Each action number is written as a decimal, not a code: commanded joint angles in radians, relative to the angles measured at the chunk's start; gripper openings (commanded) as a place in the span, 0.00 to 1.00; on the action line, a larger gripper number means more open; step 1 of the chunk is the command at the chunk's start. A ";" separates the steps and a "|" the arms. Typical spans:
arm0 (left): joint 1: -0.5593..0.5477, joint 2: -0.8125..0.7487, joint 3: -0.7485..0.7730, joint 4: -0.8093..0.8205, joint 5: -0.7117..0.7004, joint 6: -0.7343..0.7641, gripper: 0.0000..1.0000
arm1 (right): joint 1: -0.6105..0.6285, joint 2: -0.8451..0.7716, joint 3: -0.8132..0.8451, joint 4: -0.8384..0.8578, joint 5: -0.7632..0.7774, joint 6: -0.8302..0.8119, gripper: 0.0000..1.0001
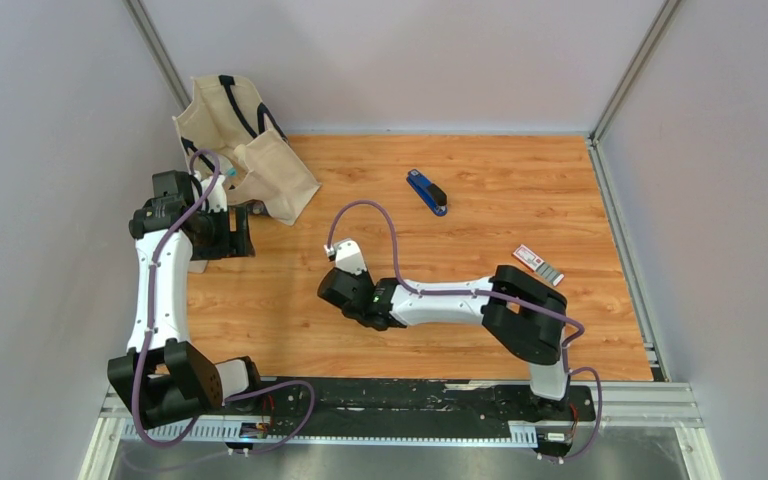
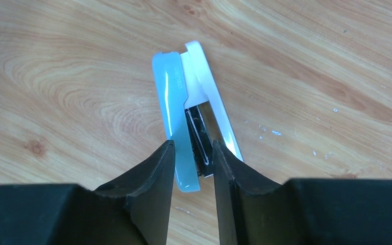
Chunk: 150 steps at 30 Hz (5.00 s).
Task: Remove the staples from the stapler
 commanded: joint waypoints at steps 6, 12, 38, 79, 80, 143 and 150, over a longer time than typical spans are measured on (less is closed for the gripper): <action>0.005 -0.024 0.021 0.003 0.016 0.018 0.83 | 0.042 -0.026 -0.003 -0.010 0.006 0.023 0.38; 0.005 -0.026 0.013 0.011 0.016 0.021 0.82 | 0.042 0.005 0.016 -0.022 0.009 0.034 0.36; 0.002 -0.041 -0.001 0.018 0.033 0.056 0.83 | -0.001 -0.194 0.004 0.034 -0.138 0.071 0.10; -0.769 0.554 0.280 0.043 -0.124 0.314 0.86 | -0.273 -0.956 -0.578 -0.085 -0.261 0.125 0.88; -0.786 0.566 0.281 0.049 -0.118 0.322 0.86 | -0.274 -0.995 -0.596 -0.091 -0.249 0.137 0.88; -0.951 0.540 0.099 0.282 -0.307 0.376 0.00 | -0.309 -1.083 -0.731 0.073 -0.279 0.211 0.69; -0.951 0.290 0.102 0.294 -0.507 0.308 0.00 | -0.309 -0.919 -0.681 0.281 -0.394 0.200 0.80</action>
